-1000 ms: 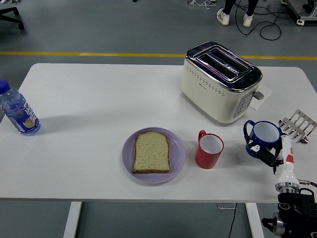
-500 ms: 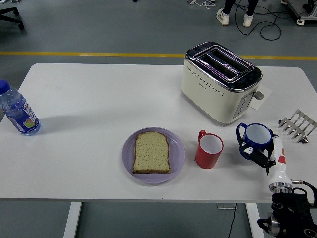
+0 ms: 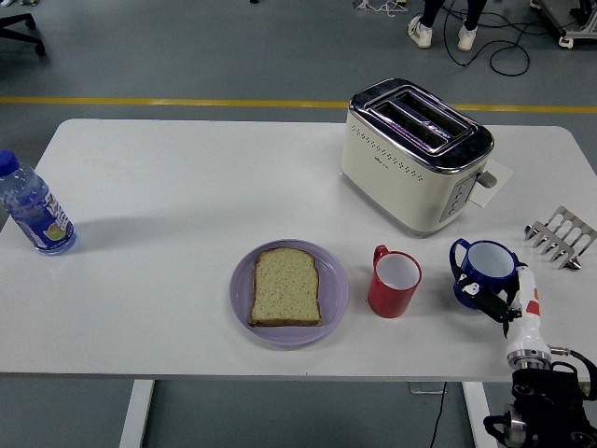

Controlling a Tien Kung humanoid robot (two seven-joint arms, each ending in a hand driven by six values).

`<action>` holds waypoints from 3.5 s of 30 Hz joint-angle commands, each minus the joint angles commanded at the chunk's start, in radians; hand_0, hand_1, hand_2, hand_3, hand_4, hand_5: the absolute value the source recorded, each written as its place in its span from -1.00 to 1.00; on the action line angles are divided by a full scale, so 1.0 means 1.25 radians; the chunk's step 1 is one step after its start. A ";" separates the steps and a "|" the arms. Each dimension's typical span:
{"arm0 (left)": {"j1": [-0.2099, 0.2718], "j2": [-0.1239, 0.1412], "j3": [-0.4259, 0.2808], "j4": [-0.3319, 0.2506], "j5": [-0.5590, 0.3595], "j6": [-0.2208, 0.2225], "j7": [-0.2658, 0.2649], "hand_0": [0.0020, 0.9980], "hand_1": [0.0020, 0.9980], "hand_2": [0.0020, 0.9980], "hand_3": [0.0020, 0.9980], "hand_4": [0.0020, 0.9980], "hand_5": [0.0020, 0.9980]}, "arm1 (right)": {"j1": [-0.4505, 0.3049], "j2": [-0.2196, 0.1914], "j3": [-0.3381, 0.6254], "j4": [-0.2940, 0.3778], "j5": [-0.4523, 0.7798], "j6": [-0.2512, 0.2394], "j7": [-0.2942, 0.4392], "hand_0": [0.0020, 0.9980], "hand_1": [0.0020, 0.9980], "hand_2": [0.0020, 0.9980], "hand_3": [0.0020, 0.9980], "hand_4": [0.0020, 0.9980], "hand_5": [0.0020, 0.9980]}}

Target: Pick up the cup,pour liquid into bread,place the cup on the desk

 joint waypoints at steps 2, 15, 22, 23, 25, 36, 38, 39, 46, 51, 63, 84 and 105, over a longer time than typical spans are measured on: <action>0.000 0.000 0.000 0.000 -0.001 0.000 0.000 0.27 0.29 0.31 0.01 -0.52 0.71 | 0.001 0.000 -0.002 -0.004 0.000 0.001 -0.003 0.15 0.05 0.30 0.36 0.39 -1.00; 0.001 -0.001 0.001 0.000 -0.002 0.000 0.000 0.27 0.29 0.31 0.01 -0.52 0.71 | 0.012 0.005 -0.008 -0.033 -0.007 0.006 -0.012 0.16 0.06 0.32 0.47 0.45 -1.00; 0.005 -0.002 0.005 0.000 -0.001 0.000 0.000 0.27 0.29 0.31 0.01 -0.52 0.71 | 0.010 0.007 -0.006 -0.043 -0.012 0.010 -0.018 0.17 0.07 0.32 0.48 0.46 -1.00; 0.006 -0.002 0.006 0.000 -0.001 0.000 0.000 0.27 0.29 0.31 0.01 -0.52 0.71 | 0.010 0.007 -0.005 -0.044 -0.012 0.010 -0.019 0.17 0.07 0.33 0.48 0.48 -1.00; 0.007 -0.003 0.006 0.000 -0.001 0.000 0.000 0.27 0.29 0.31 0.01 -0.52 0.71 | 0.009 0.007 -0.004 -0.046 -0.012 0.011 -0.020 0.17 0.07 0.33 0.48 0.48 -1.00; 0.010 -0.004 0.014 0.001 -0.004 0.000 0.000 0.27 0.29 0.31 0.01 -0.52 0.71 | 0.006 0.007 -0.004 -0.048 -0.022 0.010 -0.023 0.18 0.08 0.33 0.49 0.55 -1.00; 0.011 -0.004 0.015 0.001 -0.005 0.000 0.000 0.27 0.29 0.31 0.01 -0.52 0.71 | 0.005 0.007 -0.003 -0.048 -0.026 0.010 -0.024 0.18 0.08 0.33 0.49 0.55 -1.00; 0.011 -0.004 0.015 0.001 -0.005 0.000 0.000 0.27 0.29 0.31 0.01 -0.52 0.71 | 0.005 0.007 -0.003 -0.048 -0.027 0.010 -0.024 0.18 0.08 0.33 0.49 0.55 -1.00; 0.009 -0.003 0.011 0.000 -0.004 0.000 0.000 0.27 0.29 0.31 0.01 -0.52 0.71 | 0.006 0.009 -0.001 -0.050 -0.045 0.005 -0.030 0.23 0.12 0.41 0.62 0.59 -1.00; 0.005 -0.002 0.007 0.000 -0.003 0.000 0.000 0.27 0.29 0.31 0.01 -0.52 0.71 | 0.008 0.009 0.000 -0.051 -0.057 0.003 -0.034 0.32 0.18 0.49 0.70 0.64 -1.00; 0.001 -0.001 0.001 0.000 -0.001 0.000 0.000 0.27 0.29 0.31 0.01 -0.52 0.71 | 0.008 0.009 0.006 -0.049 -0.070 0.002 -0.025 0.51 0.29 0.65 0.91 0.72 -1.00; 0.000 0.000 0.000 0.000 -0.001 0.000 0.000 0.27 0.29 0.31 0.01 -0.52 0.71 | 0.005 0.009 0.015 -0.044 -0.080 0.011 -0.013 0.84 0.63 0.86 1.00 0.76 -1.00; 0.000 0.000 -0.001 0.000 -0.001 0.000 0.000 0.27 0.29 0.31 0.01 -0.52 0.71 | -0.025 0.002 0.058 0.030 -0.127 0.003 0.006 0.88 0.65 0.90 1.00 0.80 -1.00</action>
